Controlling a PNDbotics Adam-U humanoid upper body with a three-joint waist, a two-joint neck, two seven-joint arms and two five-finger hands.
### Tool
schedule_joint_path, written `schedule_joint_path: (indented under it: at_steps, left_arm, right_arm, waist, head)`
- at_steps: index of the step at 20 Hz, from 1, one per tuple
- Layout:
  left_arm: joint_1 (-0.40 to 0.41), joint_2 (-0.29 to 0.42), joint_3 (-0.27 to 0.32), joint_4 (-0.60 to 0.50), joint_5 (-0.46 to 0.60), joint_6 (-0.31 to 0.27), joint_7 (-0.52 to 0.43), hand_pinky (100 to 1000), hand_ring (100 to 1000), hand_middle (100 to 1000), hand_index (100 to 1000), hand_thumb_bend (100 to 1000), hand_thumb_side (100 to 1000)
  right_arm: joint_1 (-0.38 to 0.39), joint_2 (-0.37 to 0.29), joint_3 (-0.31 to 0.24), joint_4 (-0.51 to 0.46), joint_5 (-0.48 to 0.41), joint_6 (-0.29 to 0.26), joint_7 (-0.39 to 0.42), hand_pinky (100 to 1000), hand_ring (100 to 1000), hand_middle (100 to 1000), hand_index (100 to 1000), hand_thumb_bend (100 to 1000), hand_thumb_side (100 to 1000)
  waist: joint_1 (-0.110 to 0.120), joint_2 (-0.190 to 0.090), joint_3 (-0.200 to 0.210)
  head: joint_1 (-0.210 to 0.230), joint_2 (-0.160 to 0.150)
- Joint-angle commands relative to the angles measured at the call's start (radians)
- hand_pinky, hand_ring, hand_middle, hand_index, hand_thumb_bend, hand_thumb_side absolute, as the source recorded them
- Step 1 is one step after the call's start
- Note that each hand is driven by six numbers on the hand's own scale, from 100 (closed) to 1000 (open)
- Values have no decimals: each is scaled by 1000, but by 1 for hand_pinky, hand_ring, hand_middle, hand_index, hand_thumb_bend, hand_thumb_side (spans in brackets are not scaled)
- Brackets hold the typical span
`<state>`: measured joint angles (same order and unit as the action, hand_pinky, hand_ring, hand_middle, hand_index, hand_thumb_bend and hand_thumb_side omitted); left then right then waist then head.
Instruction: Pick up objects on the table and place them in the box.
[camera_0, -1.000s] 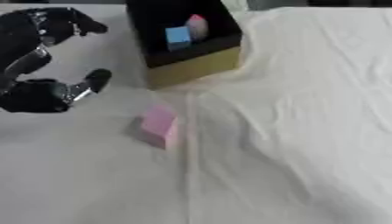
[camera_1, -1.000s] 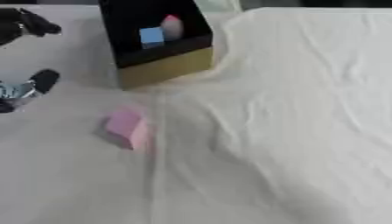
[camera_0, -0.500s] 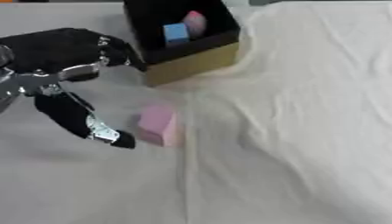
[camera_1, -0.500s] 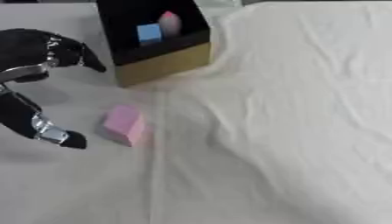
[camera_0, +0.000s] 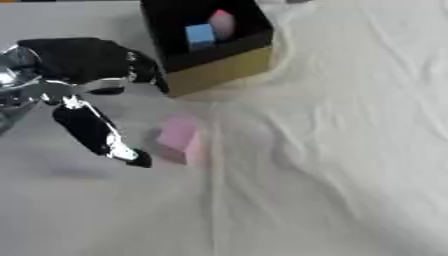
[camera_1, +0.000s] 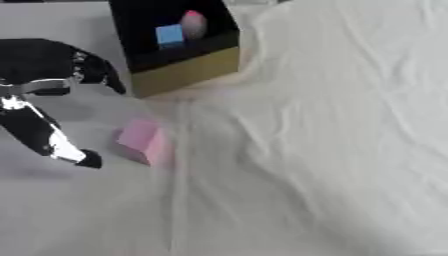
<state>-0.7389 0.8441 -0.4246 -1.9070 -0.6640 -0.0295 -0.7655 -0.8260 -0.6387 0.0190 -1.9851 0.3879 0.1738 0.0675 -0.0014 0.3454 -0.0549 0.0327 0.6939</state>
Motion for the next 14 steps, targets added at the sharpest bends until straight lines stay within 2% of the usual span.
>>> schedule_joint_path:
  at_steps: [1, 14]
  left_arm:
    - [-21, 6, -8, 7, -22, -23, -8, 857, 812, 790, 879, 678, 613]
    - [-58, -26, -37, 30, -33, -102, -85, 872, 830, 823, 896, 631, 573]
  right_arm:
    - [-6, -16, -27, -15, -8, 3, -20, 847, 863, 801, 840, 166, 812]
    - [13, -13, -49, -15, -17, 21, -51, 845, 858, 796, 834, 151, 828]
  waist:
    - [1, -19, -3]
    - [5, -17, -14]
  head:
    - [-15, -5]
    - [-44, -13]
